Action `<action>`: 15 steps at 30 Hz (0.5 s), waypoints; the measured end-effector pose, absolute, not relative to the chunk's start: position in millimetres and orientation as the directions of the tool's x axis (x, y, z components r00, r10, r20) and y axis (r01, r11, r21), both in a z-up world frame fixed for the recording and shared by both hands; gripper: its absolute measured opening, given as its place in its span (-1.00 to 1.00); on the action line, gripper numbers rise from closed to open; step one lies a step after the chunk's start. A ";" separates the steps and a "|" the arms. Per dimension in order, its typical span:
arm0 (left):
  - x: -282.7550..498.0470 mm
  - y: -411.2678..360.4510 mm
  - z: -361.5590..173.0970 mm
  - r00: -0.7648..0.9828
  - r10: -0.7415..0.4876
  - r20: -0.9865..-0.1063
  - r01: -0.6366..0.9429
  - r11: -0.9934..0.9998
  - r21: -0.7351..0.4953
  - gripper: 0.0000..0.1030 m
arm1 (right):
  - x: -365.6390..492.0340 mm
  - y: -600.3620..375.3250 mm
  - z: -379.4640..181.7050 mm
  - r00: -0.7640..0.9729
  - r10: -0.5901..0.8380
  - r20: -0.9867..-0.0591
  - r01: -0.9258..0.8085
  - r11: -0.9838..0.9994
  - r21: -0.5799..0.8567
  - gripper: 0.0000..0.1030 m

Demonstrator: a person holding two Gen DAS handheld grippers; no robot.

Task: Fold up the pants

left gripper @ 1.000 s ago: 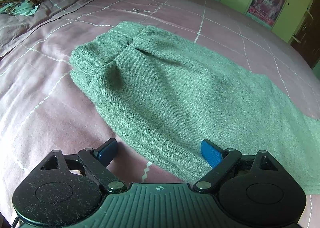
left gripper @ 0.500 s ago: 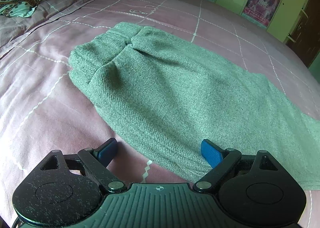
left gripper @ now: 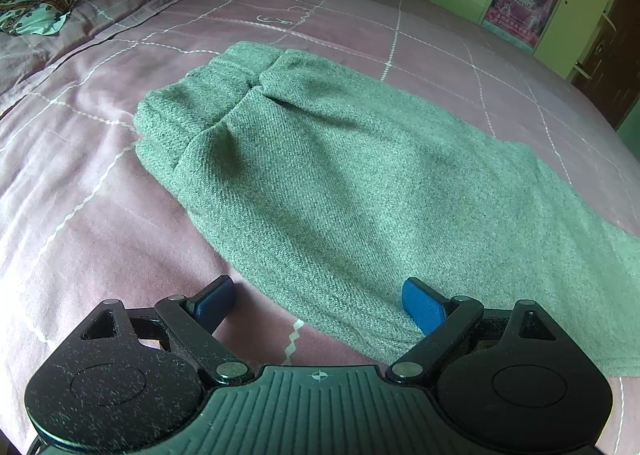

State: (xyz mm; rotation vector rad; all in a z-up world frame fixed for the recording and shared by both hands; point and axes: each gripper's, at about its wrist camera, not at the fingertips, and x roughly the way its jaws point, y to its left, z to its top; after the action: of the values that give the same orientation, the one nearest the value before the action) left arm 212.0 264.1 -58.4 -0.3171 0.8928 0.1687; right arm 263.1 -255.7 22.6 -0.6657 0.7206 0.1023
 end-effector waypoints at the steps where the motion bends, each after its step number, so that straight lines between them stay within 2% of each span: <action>1: 211.5 264.0 -59.0 0.621 0.012 -0.783 -0.273 0.941 -0.202 0.75 | 258.6 -271.7 39.5 0.782 -0.121 -0.612 -0.233 0.853 -0.466 -0.93; 4: 208.8 263.9 -61.0 0.634 0.012 -0.773 -0.269 0.941 -0.205 0.75 | 226.1 -322.7 80.8 0.857 -0.169 -0.488 0.008 0.949 -0.315 -0.93; 7: 208.0 263.3 -61.4 0.638 0.012 -0.770 -0.266 0.942 -0.205 0.77 | 176.1 -383.8 97.5 0.876 -0.195 -0.442 0.185 0.981 -0.065 -0.93; 10: 209.2 264.1 -60.9 0.634 0.006 -0.774 -0.259 0.944 -0.206 0.78 | 147.4 -428.1 74.3 0.858 -0.176 -0.482 0.263 0.957 0.119 -0.93; 13: 209.9 264.9 -59.8 0.630 0.002 -0.777 -0.256 0.945 -0.205 0.78 | 153.1 -465.1 18.8 0.751 -0.063 -0.657 0.356 0.877 0.323 -0.90; 15: 210.0 265.0 -59.7 0.629 0.001 -0.777 -0.255 0.945 -0.206 0.78 | 141.3 -481.8 4.0 0.789 -0.015 -0.614 0.383 0.793 0.473 -0.86</action>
State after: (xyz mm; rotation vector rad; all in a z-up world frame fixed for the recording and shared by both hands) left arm 210.0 265.0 -59.7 -0.3112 0.8820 0.1495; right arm 141.3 -481.8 4.0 0.6250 0.6318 -0.2302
